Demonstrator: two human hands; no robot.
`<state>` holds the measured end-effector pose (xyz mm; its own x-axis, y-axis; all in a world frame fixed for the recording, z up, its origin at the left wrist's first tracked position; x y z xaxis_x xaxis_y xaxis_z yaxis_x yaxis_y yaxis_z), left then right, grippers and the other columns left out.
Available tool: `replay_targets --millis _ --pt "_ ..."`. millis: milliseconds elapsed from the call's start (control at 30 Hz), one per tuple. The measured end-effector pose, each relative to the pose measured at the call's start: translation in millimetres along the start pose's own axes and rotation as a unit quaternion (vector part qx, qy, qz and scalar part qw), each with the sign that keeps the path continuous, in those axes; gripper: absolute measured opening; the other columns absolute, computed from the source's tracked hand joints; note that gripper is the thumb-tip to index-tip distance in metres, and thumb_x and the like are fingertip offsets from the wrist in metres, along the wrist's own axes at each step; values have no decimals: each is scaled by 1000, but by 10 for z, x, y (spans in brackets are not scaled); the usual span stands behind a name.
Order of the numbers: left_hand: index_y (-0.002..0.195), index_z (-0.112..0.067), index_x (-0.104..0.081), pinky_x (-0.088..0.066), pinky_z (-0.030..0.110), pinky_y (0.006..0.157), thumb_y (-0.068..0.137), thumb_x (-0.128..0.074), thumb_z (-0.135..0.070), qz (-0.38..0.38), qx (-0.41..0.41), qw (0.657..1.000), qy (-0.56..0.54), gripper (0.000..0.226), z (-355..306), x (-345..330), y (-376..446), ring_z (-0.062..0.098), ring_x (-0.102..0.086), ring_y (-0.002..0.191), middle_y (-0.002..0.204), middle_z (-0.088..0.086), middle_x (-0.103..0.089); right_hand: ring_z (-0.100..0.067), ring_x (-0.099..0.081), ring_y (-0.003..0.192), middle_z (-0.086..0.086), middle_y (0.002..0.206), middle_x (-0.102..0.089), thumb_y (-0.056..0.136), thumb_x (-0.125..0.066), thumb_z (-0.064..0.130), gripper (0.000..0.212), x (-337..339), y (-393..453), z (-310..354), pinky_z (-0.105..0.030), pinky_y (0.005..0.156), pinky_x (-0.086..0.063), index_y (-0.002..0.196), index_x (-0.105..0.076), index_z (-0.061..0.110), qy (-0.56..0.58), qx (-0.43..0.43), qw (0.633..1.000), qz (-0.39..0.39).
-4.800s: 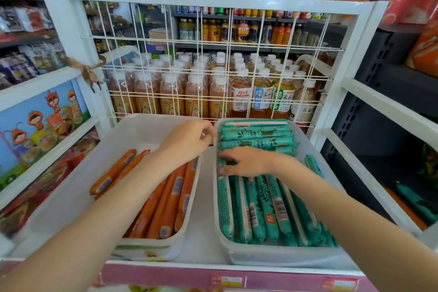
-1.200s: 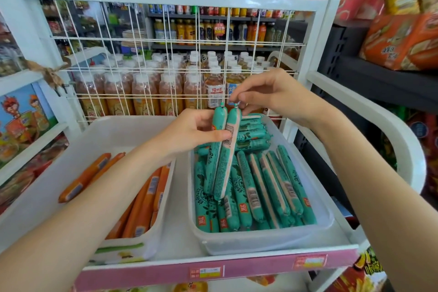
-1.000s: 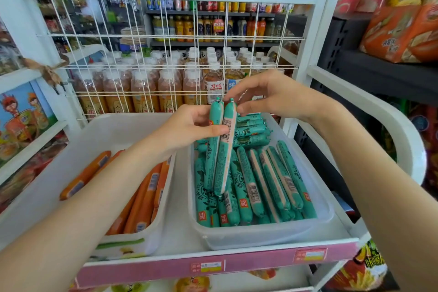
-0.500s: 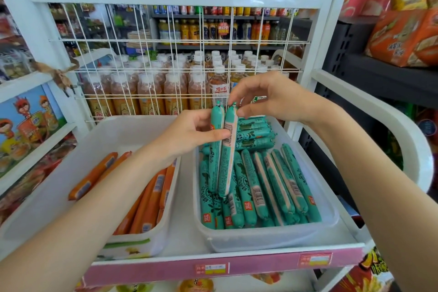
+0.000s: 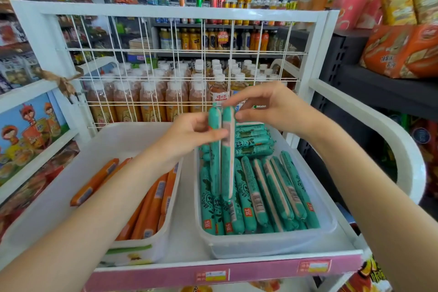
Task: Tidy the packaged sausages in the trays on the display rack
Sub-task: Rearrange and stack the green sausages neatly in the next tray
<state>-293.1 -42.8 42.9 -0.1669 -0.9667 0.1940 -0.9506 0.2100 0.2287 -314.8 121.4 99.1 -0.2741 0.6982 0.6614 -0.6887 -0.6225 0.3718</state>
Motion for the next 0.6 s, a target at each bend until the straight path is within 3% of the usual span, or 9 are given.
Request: replay_targets --millis 67,167,233,333,433,533,600 --pt "90 -15 -65 -52 25 77 70 -67 -17 -82 27 991 -100 21 -50 118 71 16 -63 87 88 -1 -68 -7 -64 96 2 112 -65 83 -64 11 44 -55 -52 -105 -24 90 -51 124 -53 19 62 -54 996 -20" --pt "87 -13 -62 -50 16 66 82 -63 -13 -191 80 944 -256 5 -138 314 172 10 -58 80 83 -2 -63 -13 -63 104 -4 121 -62 87 -58 22 40 -287 -188 -278 -29 92 -51 126 -49 17 78 -145 982 95" --pt "90 -12 -62 -49 16 65 83 -64 -14 -219 100 930 -278 7 -151 370 234 9 -58 82 84 -1 -63 -20 -66 96 -8 115 -64 90 -54 18 35 -427 -225 -352 -29 85 -55 125 -52 12 144 -165 970 106" --pt "88 -12 -60 -51 16 68 84 -63 -13 -243 100 921 -286 5 -164 335 293 9 -59 83 86 1 -63 -17 -67 74 -12 94 -65 91 -51 5 29 -496 -184 -394 -21 73 -56 119 -54 -3 250 -174 951 42" --pt "94 -14 -57 -50 19 68 86 -60 -11 -201 84 941 -260 10 -190 194 307 10 -60 84 89 -1 -63 -13 -65 69 -11 85 -64 90 -52 1 27 -501 -150 -393 -18 71 -56 115 -56 -6 284 -190 940 18" --pt "119 -18 -50 -50 30 81 82 -64 -10 -108 99 974 -174 41 -88 -25 312 17 -63 94 104 1 -66 -14 -65 67 -12 84 -65 89 -53 0 19 -473 -94 -349 -18 69 -56 106 -60 -4 291 -186 939 -4" --pt "123 -15 -48 -49 28 76 83 -63 -9 -111 103 970 -189 44 -89 -20 333 17 -64 91 104 3 -66 -15 -66 70 -12 87 -67 86 -56 -1 17 -427 -60 -288 -19 72 -56 102 -62 -1 287 -172 942 -19"
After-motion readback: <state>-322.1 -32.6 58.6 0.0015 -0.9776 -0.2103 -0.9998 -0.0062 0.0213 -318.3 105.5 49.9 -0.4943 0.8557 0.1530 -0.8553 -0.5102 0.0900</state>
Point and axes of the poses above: each hand's wrist, its own y-axis towards the middle knuckle, its own x-axis out of the back of the hand, z = x × y, the point moved 3 cm from there along y, towards the middle knuckle
